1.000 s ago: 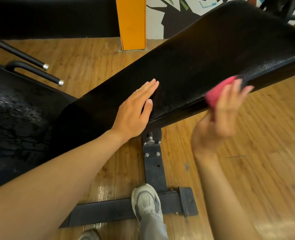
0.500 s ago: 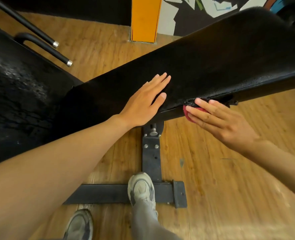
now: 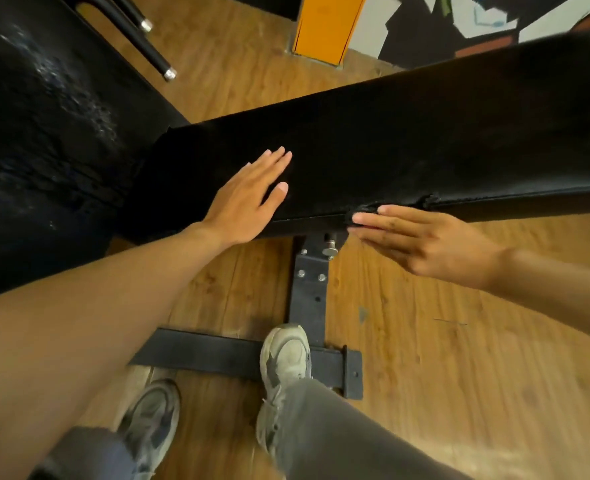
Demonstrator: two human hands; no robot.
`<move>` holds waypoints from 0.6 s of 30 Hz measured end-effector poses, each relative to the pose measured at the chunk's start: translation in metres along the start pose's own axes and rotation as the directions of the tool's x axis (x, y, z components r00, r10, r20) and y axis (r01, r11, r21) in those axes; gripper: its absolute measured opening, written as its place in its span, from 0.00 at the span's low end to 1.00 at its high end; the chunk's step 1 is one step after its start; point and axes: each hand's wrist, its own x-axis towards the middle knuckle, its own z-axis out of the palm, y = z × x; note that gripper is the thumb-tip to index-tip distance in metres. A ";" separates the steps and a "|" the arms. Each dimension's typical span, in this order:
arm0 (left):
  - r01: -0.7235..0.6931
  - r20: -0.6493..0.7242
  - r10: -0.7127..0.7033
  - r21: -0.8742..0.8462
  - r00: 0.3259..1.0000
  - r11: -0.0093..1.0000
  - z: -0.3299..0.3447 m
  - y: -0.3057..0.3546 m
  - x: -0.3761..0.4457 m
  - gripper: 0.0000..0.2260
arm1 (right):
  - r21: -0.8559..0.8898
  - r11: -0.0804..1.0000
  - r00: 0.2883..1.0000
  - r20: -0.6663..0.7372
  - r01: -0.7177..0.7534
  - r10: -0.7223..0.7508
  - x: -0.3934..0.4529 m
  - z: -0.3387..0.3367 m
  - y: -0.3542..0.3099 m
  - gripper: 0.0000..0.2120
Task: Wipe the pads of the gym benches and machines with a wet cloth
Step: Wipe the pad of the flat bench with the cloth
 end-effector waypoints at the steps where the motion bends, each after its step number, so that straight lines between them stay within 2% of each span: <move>1: -0.005 -0.010 0.005 0.002 1.000 1.000 0.001 -0.001 0.000 0.24 | -0.028 0.999 1.000 0.008 0.024 -0.023 -0.023 -0.004 0.010 0.36; 5: -0.005 -0.041 0.006 0.012 0.999 1.000 0.002 -0.001 0.000 0.24 | -0.026 1.000 0.992 0.127 0.010 -0.007 -0.065 -0.016 0.032 0.40; 9: -0.022 -0.057 0.023 0.030 0.998 0.999 0.003 -0.002 0.000 0.25 | 0.016 1.000 0.993 0.115 -0.009 0.007 -0.015 -0.002 0.008 0.44; 10: -0.019 -0.060 0.021 0.034 0.998 0.999 0.003 -0.003 0.000 0.25 | 0.036 0.999 0.994 0.108 0.001 -0.005 0.004 0.002 0.002 0.43; 13: -0.014 -0.060 0.017 0.052 0.998 0.999 0.003 -0.001 0.000 0.25 | 0.086 0.996 0.999 -0.005 0.034 -0.034 0.062 0.007 -0.017 0.31; 14: -0.013 -0.061 0.016 0.054 0.998 0.998 0.003 -0.001 0.000 0.24 | 0.084 0.996 1.000 -0.001 0.029 -0.029 0.073 0.004 -0.022 0.29; 16: -0.008 -0.060 0.010 0.046 0.998 0.999 0.003 0.000 0.000 0.24 | 0.052 0.999 0.998 0.061 -0.001 -0.002 0.066 -0.005 -0.020 0.31; 18: -0.003 -0.055 0.005 0.036 0.998 0.999 0.002 0.000 0.000 0.24 | 0.022 0.999 0.986 0.165 -0.031 0.027 0.029 -0.012 -0.007 0.37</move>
